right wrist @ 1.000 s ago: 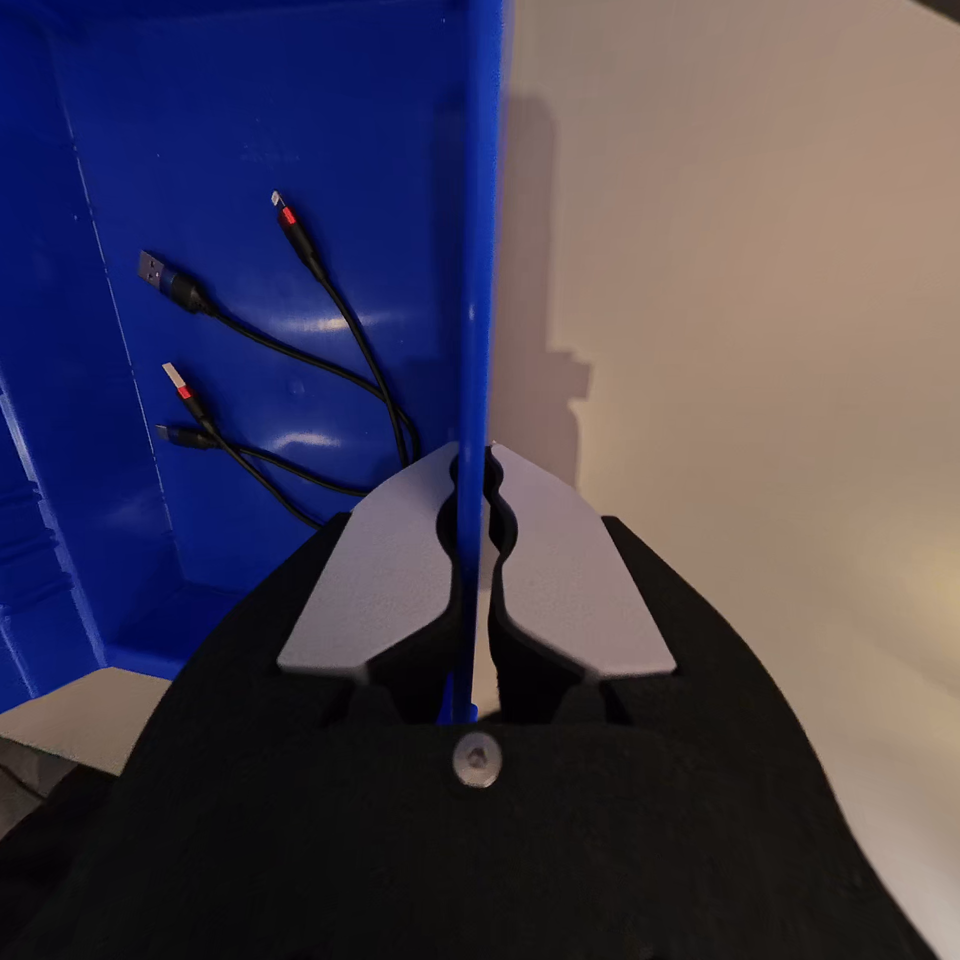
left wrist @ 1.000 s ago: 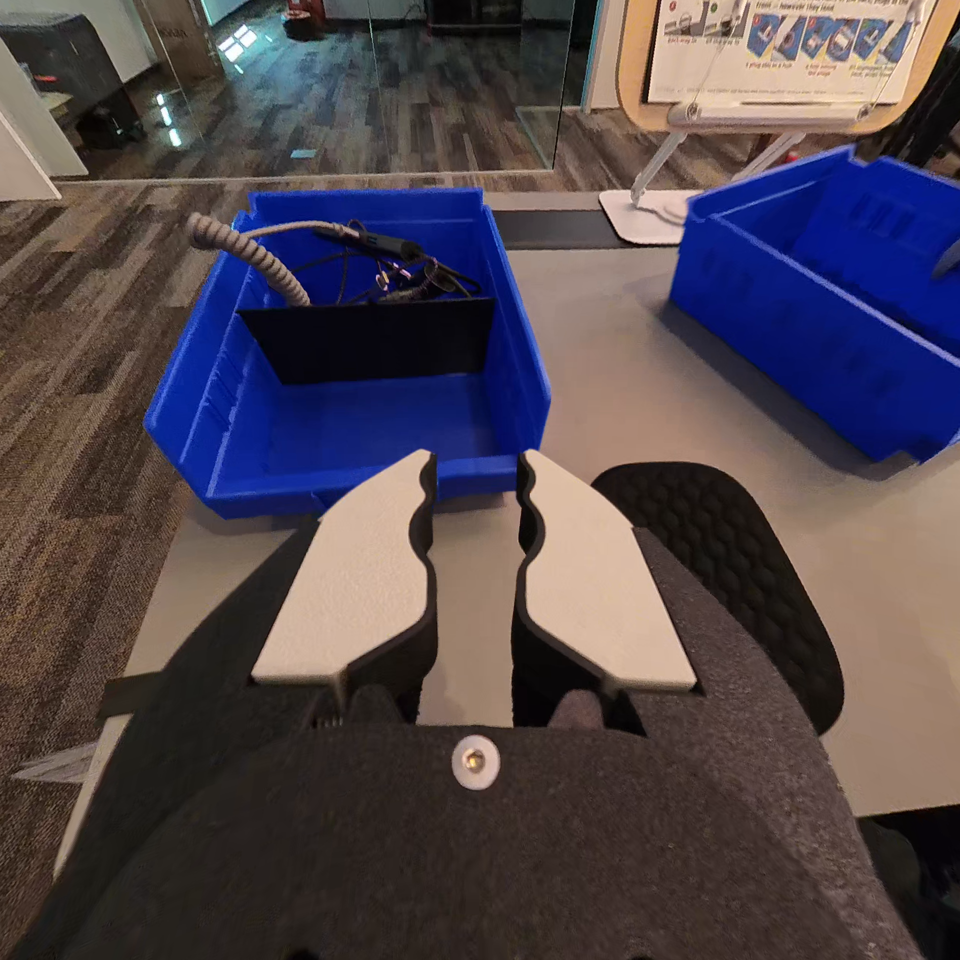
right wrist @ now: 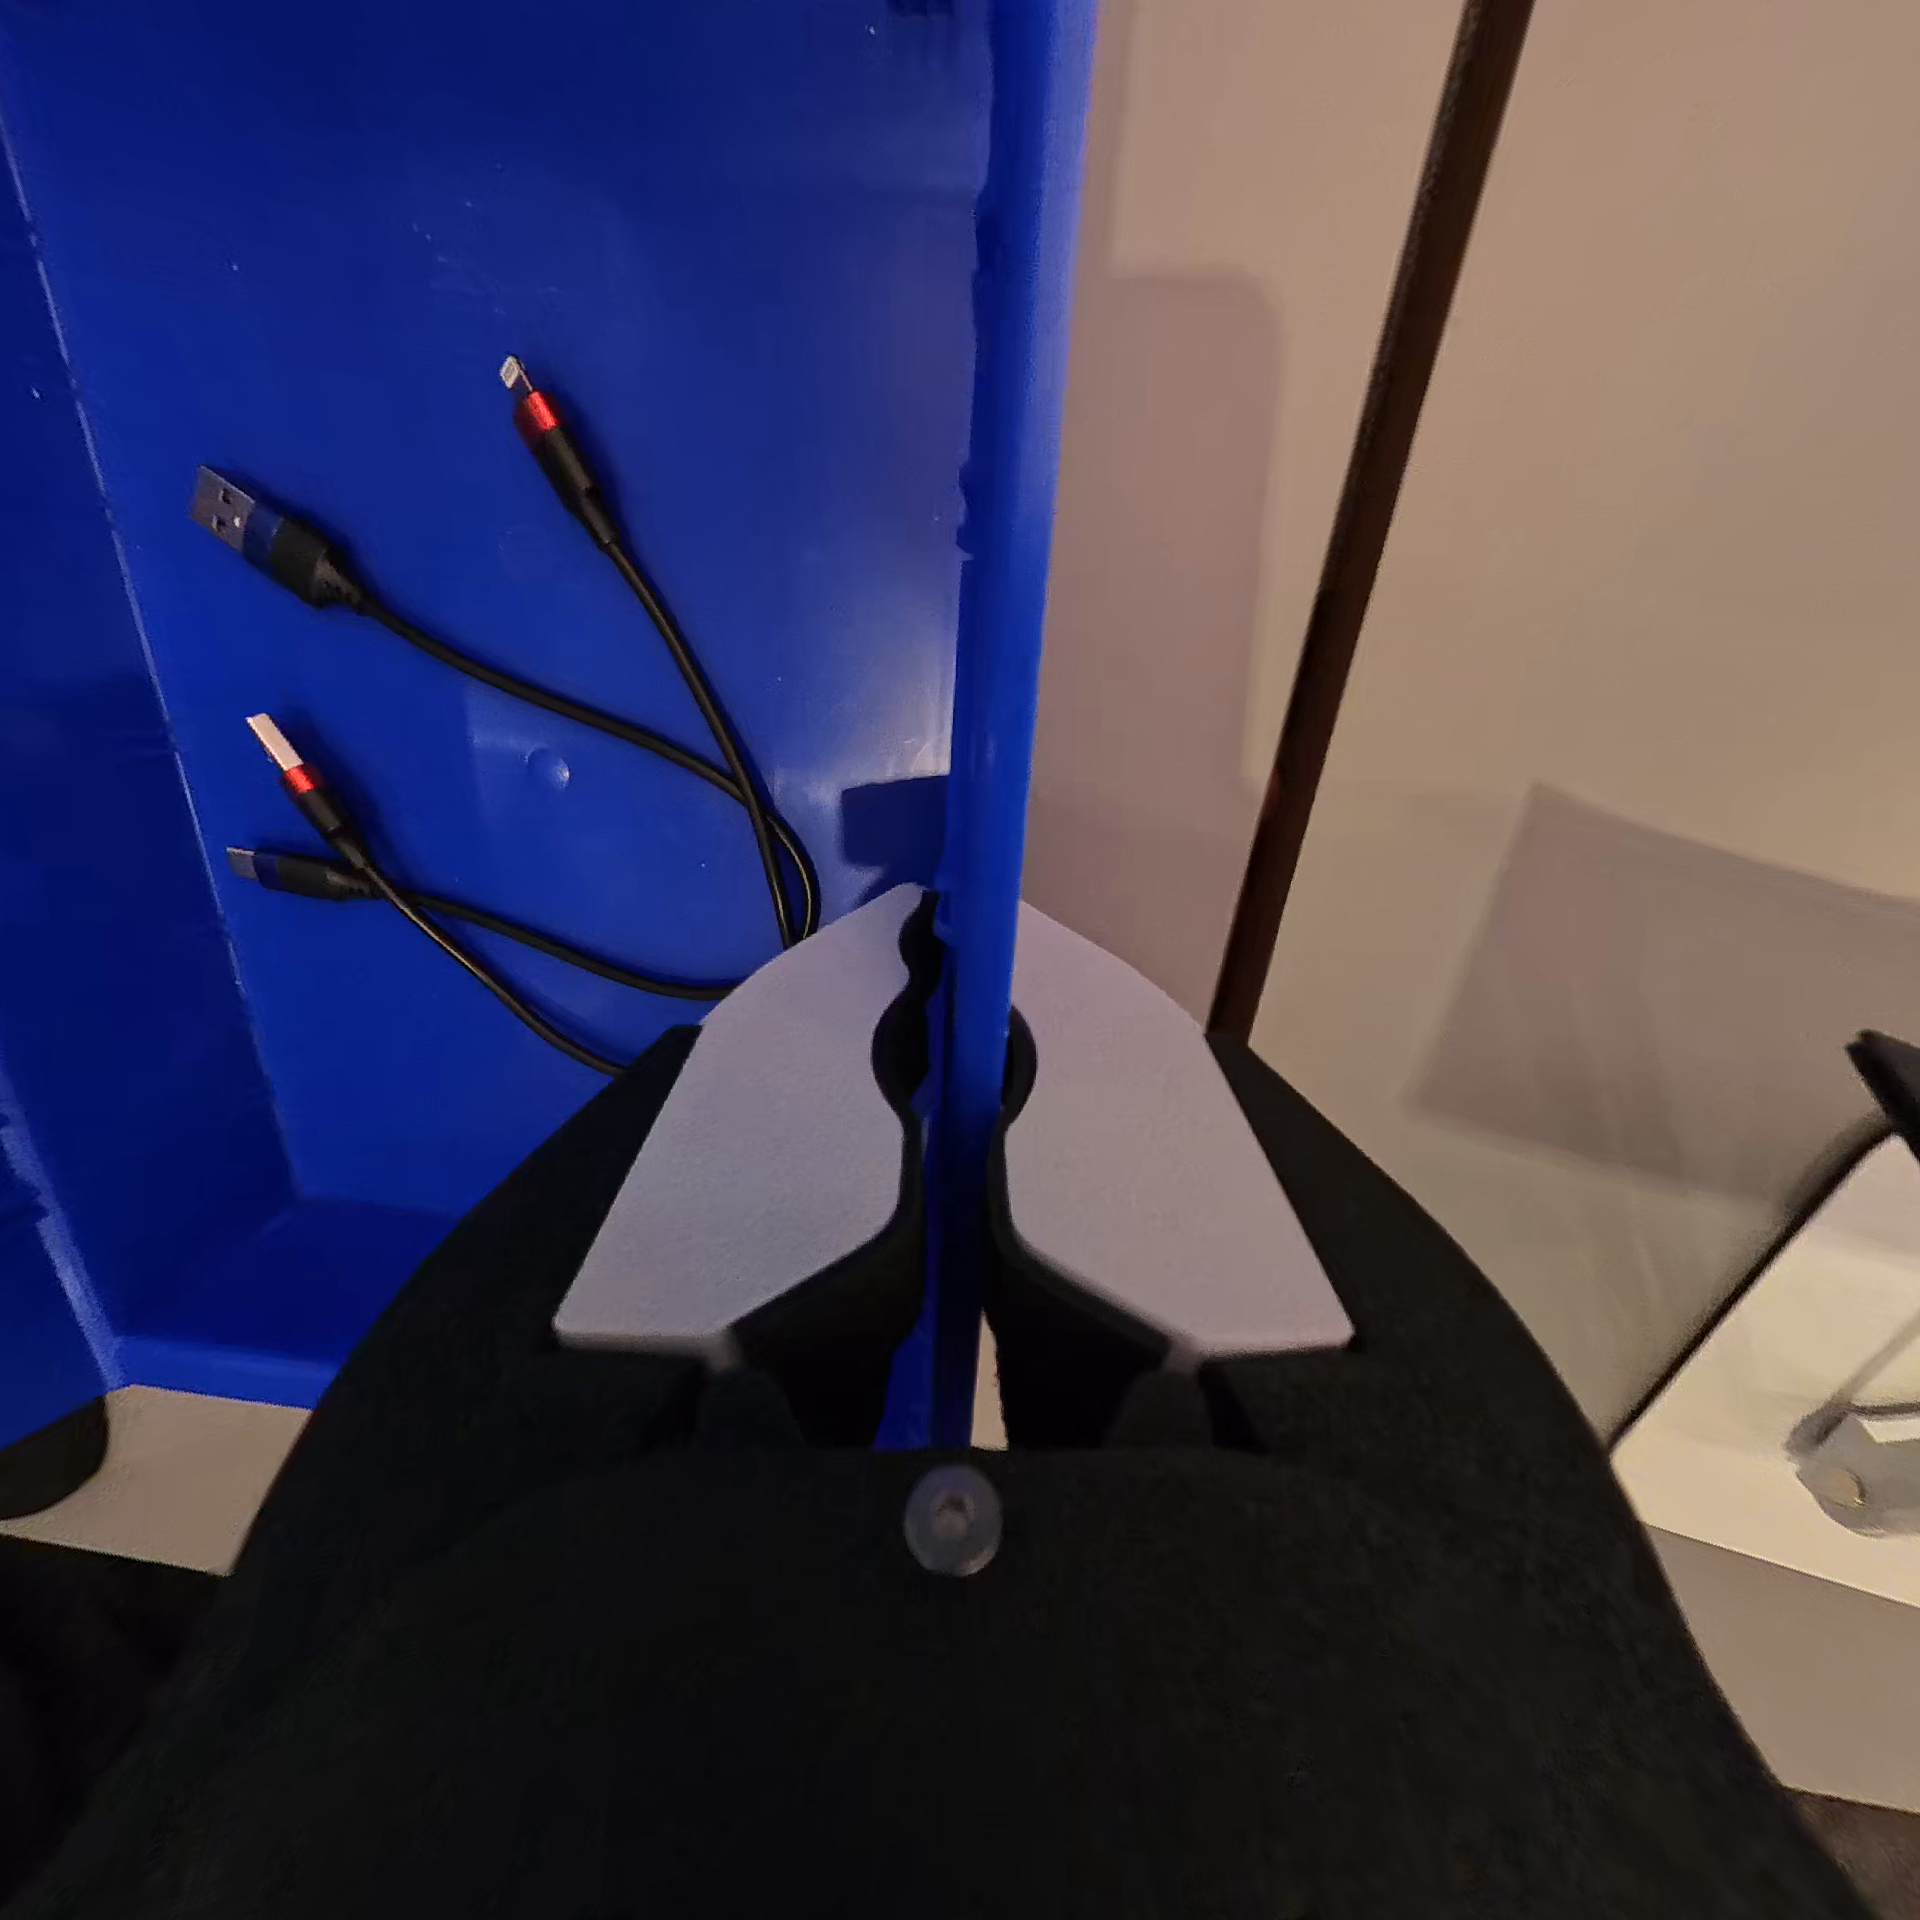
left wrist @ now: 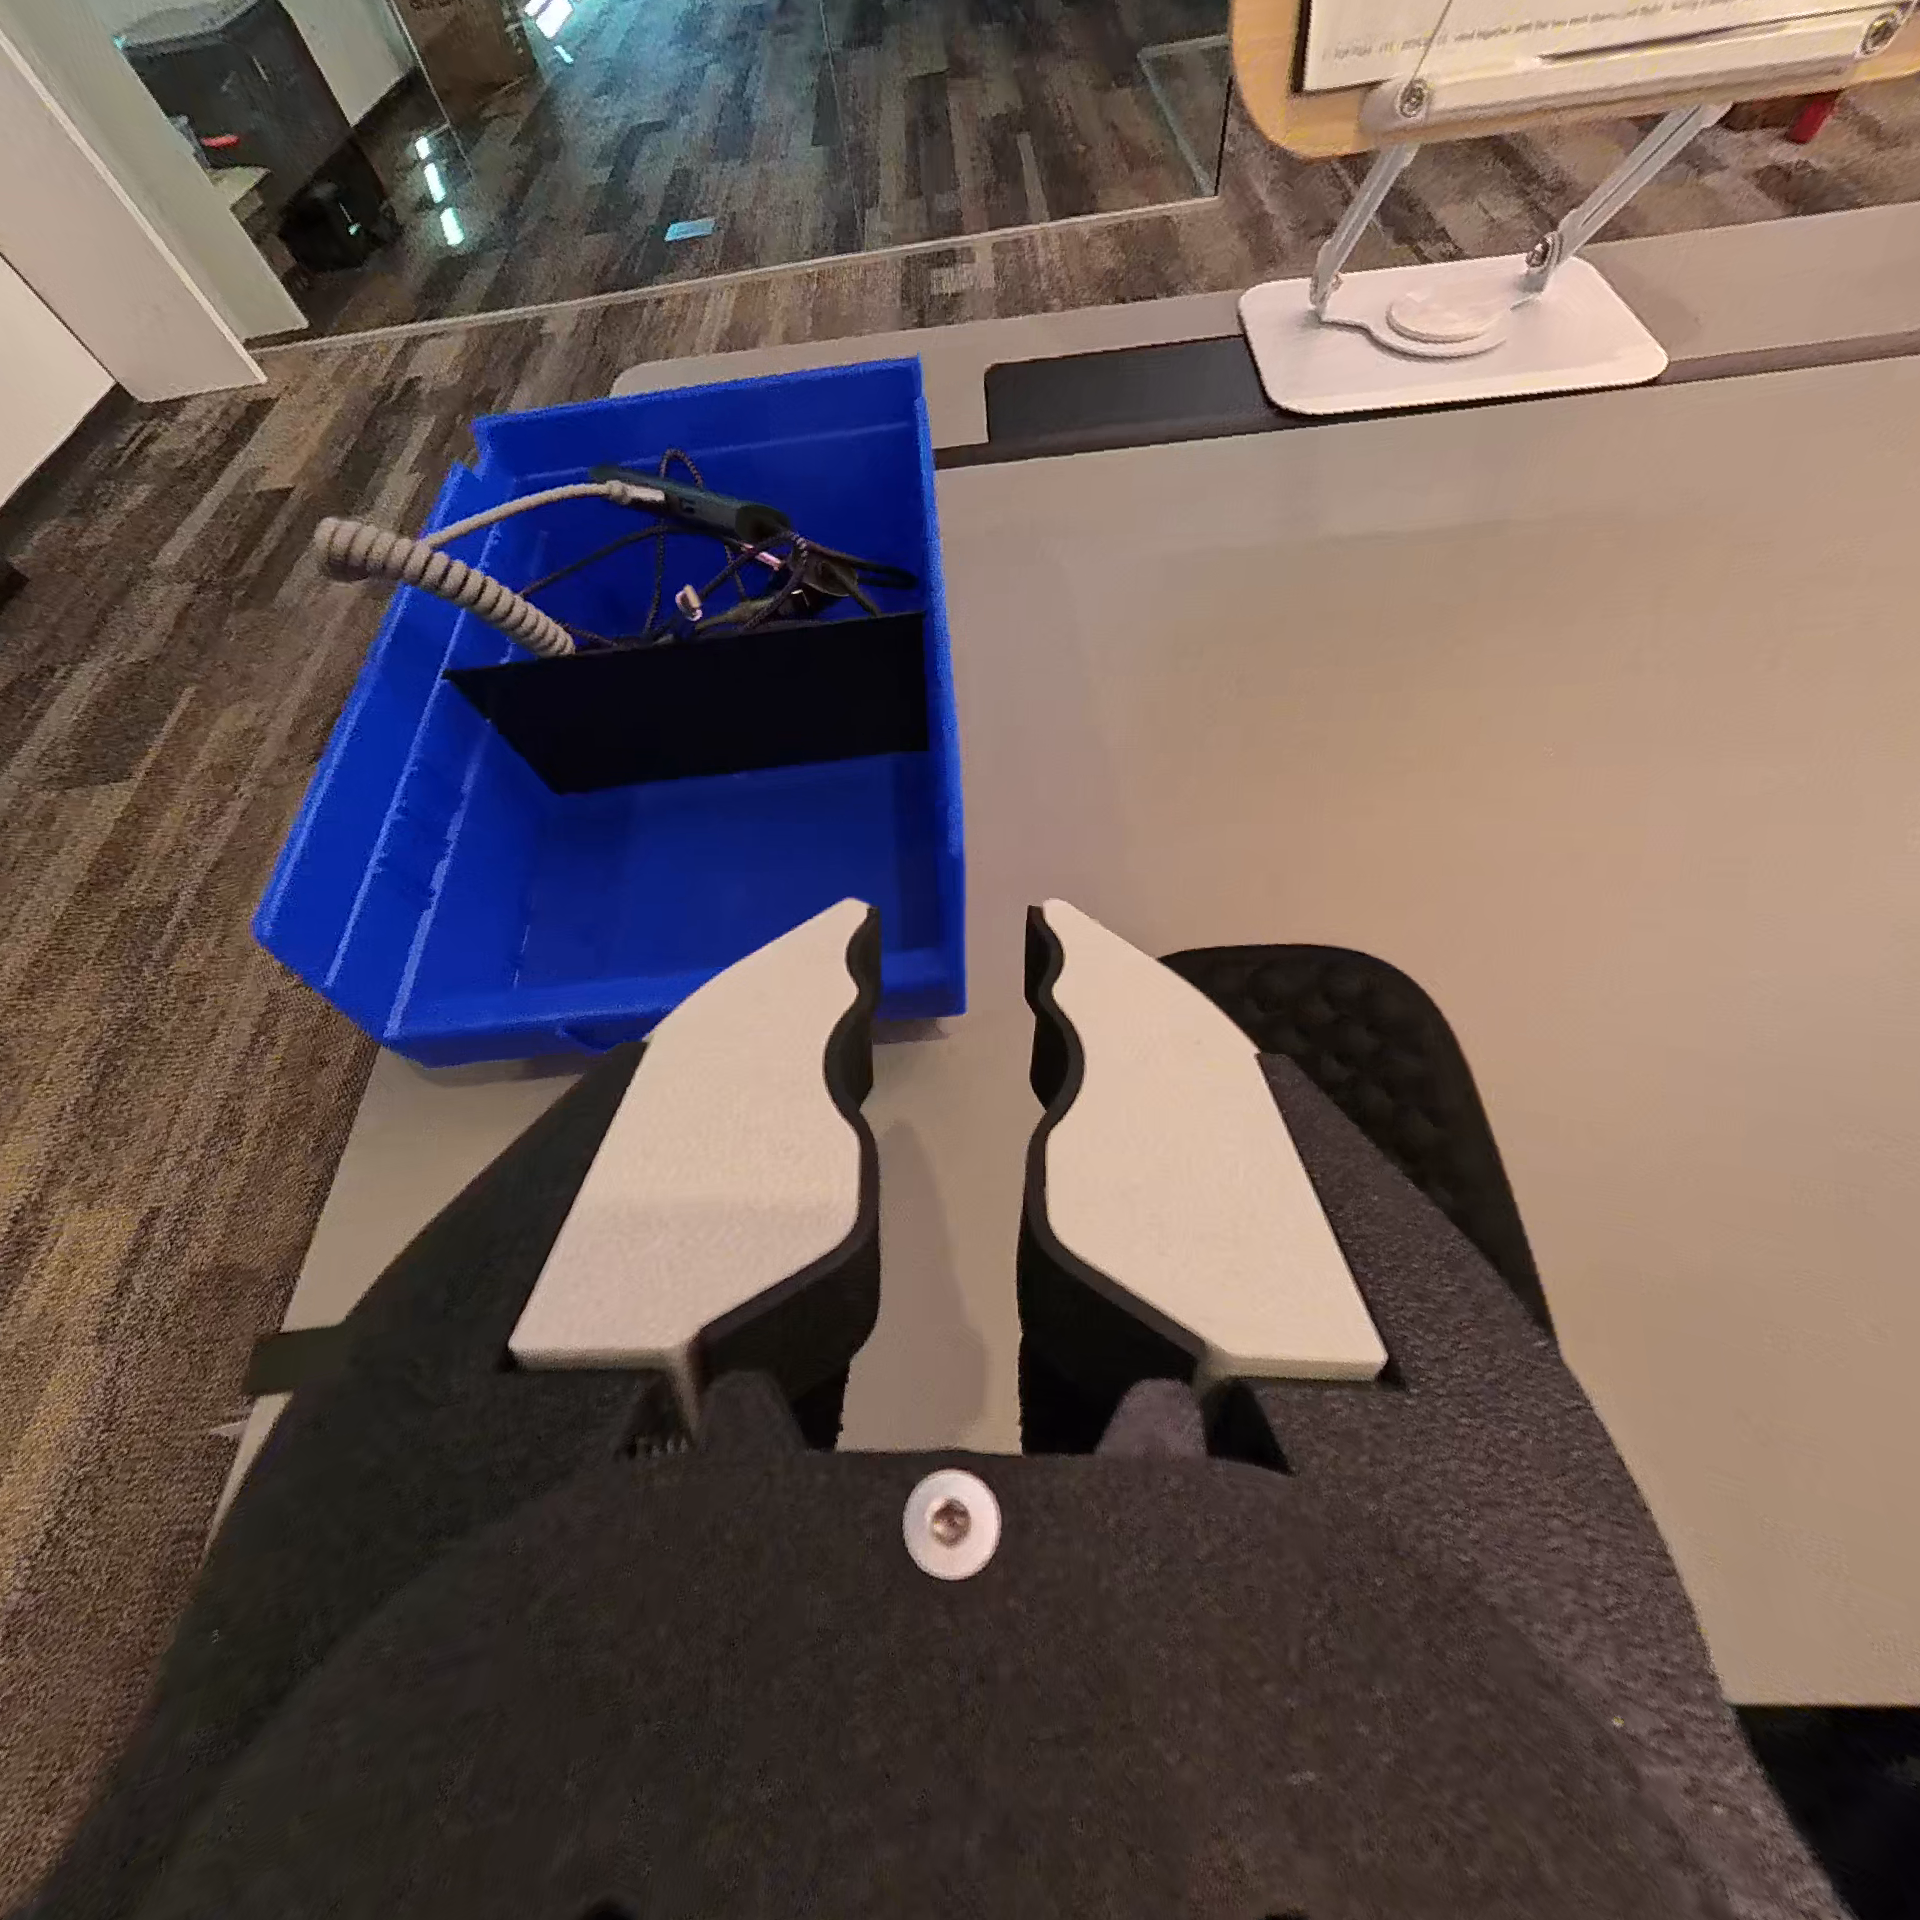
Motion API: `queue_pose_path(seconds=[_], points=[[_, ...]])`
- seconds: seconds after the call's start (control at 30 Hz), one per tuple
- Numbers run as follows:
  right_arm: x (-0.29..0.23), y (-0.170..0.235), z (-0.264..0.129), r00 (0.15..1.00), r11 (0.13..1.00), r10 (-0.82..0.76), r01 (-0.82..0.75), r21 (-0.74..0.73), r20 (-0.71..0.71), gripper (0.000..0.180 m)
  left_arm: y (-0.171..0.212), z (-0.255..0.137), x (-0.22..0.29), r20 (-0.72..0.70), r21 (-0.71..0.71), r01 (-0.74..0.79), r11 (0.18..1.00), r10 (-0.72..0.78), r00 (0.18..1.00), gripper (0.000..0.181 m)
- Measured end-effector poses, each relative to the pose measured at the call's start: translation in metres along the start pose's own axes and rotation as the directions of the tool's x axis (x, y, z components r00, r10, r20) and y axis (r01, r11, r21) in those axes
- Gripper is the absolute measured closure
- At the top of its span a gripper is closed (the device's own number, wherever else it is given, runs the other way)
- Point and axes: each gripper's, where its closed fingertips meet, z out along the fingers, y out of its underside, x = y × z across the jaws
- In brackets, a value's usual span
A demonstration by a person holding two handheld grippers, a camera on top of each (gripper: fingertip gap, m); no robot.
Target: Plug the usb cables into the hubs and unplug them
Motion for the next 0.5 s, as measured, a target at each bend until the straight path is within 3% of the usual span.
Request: queue_pose_path(seconds=[0.33, 0.43, 0.5], points=[[0.004, 0.007, -0.002, 1.0, 1.0, -0.01, 0.01, 0.007, -0.012, 0.173, -0.009, 0.007, 0.024, -0.025, -0.007, -0.042, 0.999, 0.042, 0.999, 0.154], [0.01, 0.004, -0.007, 0.993, 0.997, -0.067, 0.071, 0.036, -0.101, 0.162, -0.004, 0.006, 0.025, -0.043, -0.018, -0.011, 1.0, 0.01, 0.999, 0.147], [0.011, -0.002, -0.017, 0.986, 0.993, -0.073, 0.086, 0.079, -0.149, 0.143, -0.001, 0.003, 0.023, -0.046, -0.02, 0.003, 1.0, -0.004, 0.999, 0.141]])
